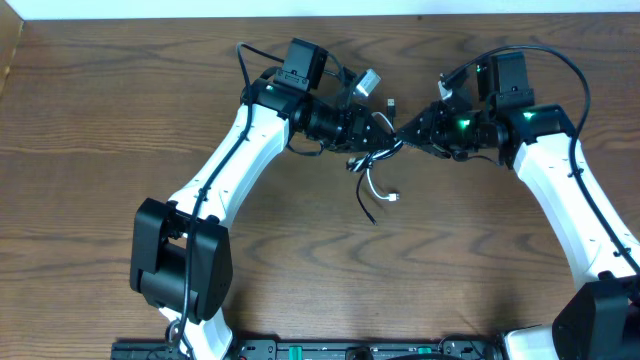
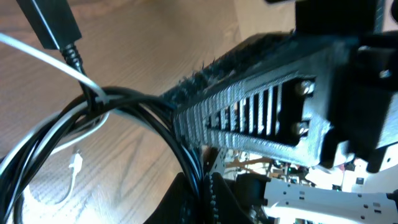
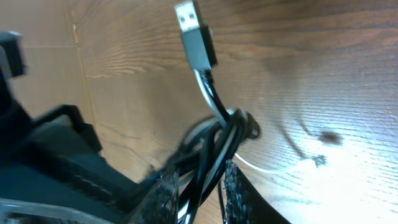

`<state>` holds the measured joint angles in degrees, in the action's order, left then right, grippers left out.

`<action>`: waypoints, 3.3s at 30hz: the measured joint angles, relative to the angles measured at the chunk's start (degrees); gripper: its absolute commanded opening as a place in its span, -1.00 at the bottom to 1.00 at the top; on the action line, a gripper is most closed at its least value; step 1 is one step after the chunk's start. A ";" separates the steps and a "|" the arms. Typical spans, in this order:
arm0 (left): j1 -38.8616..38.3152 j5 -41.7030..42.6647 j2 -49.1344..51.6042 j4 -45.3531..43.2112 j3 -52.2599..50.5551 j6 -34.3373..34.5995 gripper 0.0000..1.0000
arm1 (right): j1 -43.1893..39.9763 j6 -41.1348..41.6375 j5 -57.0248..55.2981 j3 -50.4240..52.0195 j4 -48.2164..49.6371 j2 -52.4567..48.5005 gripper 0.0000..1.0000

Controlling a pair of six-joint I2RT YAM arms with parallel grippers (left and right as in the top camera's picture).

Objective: Untangle cables

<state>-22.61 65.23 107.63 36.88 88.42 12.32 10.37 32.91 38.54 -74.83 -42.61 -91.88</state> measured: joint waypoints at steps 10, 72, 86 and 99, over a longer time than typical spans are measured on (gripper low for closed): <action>-0.04 0.20 0.00 -4.22 0.00 3.48 -0.85 | 0.00 -0.07 -0.44 2.91 0.63 -0.02 -0.59; 5.68 -36.94 0.00 14.38 -0.04 -10.88 -0.85 | 13.14 -13.86 -43.10 -4.98 -13.42 -9.18 0.13; 5.68 -36.44 0.00 14.25 -0.04 -10.73 -0.68 | -0.63 -22.58 -11.50 -11.43 -13.29 -9.64 0.18; -3.52 -30.18 1.22 4.52 -0.04 -10.88 -0.40 | -14.93 -23.34 -10.69 -11.80 -18.27 -9.62 0.18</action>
<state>-26.13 35.05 108.86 41.41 88.38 1.43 -4.56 9.56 27.86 -86.63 -60.88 -101.49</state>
